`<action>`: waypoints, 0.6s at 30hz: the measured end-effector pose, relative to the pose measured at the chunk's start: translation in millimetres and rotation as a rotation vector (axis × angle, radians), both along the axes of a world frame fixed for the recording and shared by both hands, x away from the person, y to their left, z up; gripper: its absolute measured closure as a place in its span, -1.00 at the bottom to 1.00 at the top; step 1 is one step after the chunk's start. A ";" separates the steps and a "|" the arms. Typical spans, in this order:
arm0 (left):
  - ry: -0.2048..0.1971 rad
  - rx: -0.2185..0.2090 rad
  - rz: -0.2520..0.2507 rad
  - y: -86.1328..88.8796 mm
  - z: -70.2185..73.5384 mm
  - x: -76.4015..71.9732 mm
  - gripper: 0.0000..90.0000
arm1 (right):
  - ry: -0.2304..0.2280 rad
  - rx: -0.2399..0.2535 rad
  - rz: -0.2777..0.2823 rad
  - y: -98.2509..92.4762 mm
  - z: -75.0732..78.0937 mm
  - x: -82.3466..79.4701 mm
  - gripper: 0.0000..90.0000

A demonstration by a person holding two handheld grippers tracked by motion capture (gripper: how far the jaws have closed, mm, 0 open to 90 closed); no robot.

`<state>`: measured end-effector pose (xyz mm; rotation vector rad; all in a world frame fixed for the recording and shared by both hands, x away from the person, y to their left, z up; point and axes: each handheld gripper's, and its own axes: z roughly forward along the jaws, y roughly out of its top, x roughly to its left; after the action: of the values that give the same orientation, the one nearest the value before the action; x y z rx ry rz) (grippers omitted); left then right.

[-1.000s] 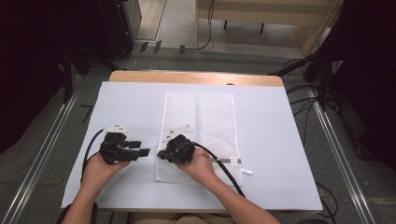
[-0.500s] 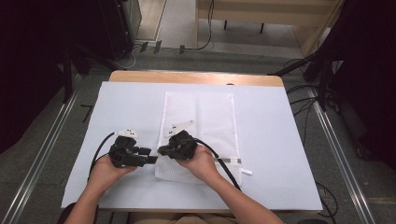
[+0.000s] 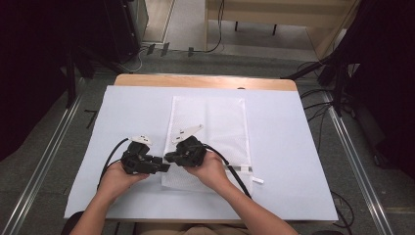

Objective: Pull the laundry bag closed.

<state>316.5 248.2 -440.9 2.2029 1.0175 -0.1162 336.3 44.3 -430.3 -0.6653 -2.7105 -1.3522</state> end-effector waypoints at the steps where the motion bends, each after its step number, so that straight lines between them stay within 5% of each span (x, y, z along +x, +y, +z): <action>1: 0.001 -0.003 0.000 -0.6 -0.4 0.3 0.34 | 0.001 0.003 0.002 -0.2 0.3 0.0 0.97; 18: 0.007 -0.026 -0.029 -4.0 -1.0 2.6 0.76 | 0.005 0.023 0.029 0.2 3.2 -3.2 0.97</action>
<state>319.0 244.2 -441.9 2.1960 0.9830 -0.1493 333.1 44.5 -427.1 -0.6239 -2.6852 -1.3710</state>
